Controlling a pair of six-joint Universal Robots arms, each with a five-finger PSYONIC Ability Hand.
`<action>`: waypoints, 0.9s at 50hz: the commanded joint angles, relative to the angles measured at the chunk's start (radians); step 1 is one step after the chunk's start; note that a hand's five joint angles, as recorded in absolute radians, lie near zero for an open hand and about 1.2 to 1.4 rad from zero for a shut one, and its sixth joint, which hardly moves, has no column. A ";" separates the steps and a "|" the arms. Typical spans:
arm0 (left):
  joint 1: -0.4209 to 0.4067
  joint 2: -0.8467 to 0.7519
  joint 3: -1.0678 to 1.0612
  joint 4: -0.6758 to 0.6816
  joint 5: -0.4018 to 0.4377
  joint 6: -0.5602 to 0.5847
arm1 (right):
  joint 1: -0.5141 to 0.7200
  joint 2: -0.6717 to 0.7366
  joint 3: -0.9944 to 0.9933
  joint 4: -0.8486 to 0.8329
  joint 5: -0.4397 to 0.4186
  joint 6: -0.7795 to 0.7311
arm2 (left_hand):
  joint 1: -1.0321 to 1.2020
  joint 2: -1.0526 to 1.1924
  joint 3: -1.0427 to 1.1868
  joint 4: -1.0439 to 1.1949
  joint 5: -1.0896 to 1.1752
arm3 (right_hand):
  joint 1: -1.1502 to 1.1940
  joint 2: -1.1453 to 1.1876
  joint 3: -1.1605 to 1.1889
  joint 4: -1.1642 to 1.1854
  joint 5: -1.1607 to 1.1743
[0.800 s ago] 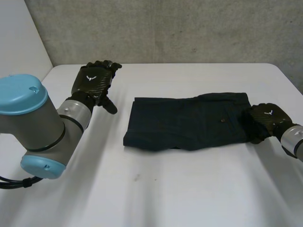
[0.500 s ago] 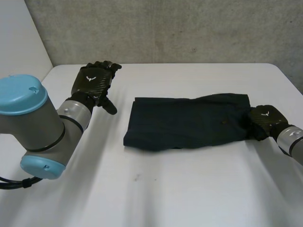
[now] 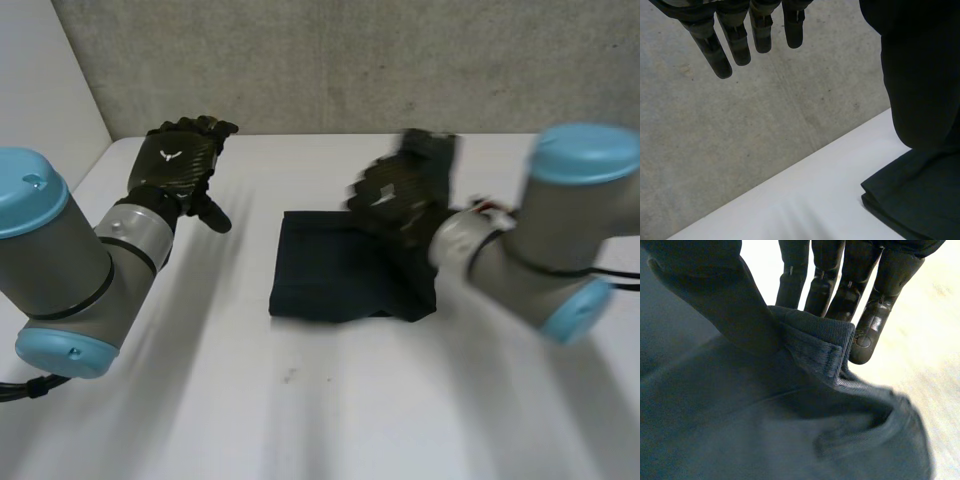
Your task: Fold the shorts.
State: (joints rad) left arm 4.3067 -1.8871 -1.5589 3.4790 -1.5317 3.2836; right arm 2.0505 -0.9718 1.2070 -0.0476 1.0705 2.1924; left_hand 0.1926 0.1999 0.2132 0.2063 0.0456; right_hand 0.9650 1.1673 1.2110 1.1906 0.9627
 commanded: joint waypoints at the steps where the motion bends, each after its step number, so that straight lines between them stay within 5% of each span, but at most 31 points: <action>1: 0.010 0.005 -0.001 0.002 -0.001 -0.001 | 0.192 0.149 -0.037 0.002 -0.064 -0.095 | -0.011 -0.019 -0.032 -0.025 -0.039 | 0.431 0.229 0.185 0.206 0.259; 5: 0.011 0.003 0.010 0.005 0.001 0.001 | 0.208 0.189 -0.052 -0.001 -0.084 -0.089 | -0.014 -0.022 -0.035 -0.028 -0.042 | 0.319 0.117 0.073 0.093 0.147; 8: 0.011 0.000 0.028 0.008 0.001 0.002 | 0.209 0.174 -0.082 -0.005 -0.052 -0.060 | -0.014 -0.022 -0.035 -0.028 -0.042 | -0.556 -0.758 -0.802 -0.782 -0.728; 10: 0.011 -0.004 0.046 0.008 0.001 0.002 | 0.208 0.154 -0.092 -0.006 -0.023 -0.005 | -0.014 -0.022 -0.035 -0.028 -0.042 | -0.765 -0.967 -1.011 -0.990 -0.937; 19: -0.025 -0.104 0.203 -0.038 0.001 -0.013 | 0.114 0.008 -0.103 -0.090 0.141 0.742 | 0.003 -0.004 -0.017 -0.010 -0.024 | -0.790 -0.993 -1.036 -1.016 -0.963; 23: -0.091 -0.196 0.309 -0.127 -0.001 -0.054 | 0.051 0.044 -0.115 -0.048 0.163 0.883 | 0.003 -0.004 -0.017 -0.010 -0.024 | -0.790 -0.993 -1.036 -1.016 -0.963; 36: -0.157 -0.520 0.582 -0.497 -0.073 -0.147 | 0.013 0.307 -0.316 0.201 0.246 0.879 | 0.018 0.011 -0.003 0.004 -0.010 | -0.790 -0.993 -1.036 -1.016 -0.963; 45: -0.160 -0.563 0.589 -0.552 -0.188 -0.004 | 0.013 0.363 -0.363 0.258 0.262 0.784 | 0.018 0.011 -0.003 0.004 -0.010 | -0.790 -0.993 -1.036 -1.016 -0.963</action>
State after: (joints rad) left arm 4.1480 -2.4399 -0.9582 2.9460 -1.6696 3.1753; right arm 2.0603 -0.6181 0.8551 0.1916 1.3198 3.0469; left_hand 0.1926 0.1999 0.2132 0.2062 0.0453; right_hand 0.2014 0.2174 0.2113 0.2332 0.0607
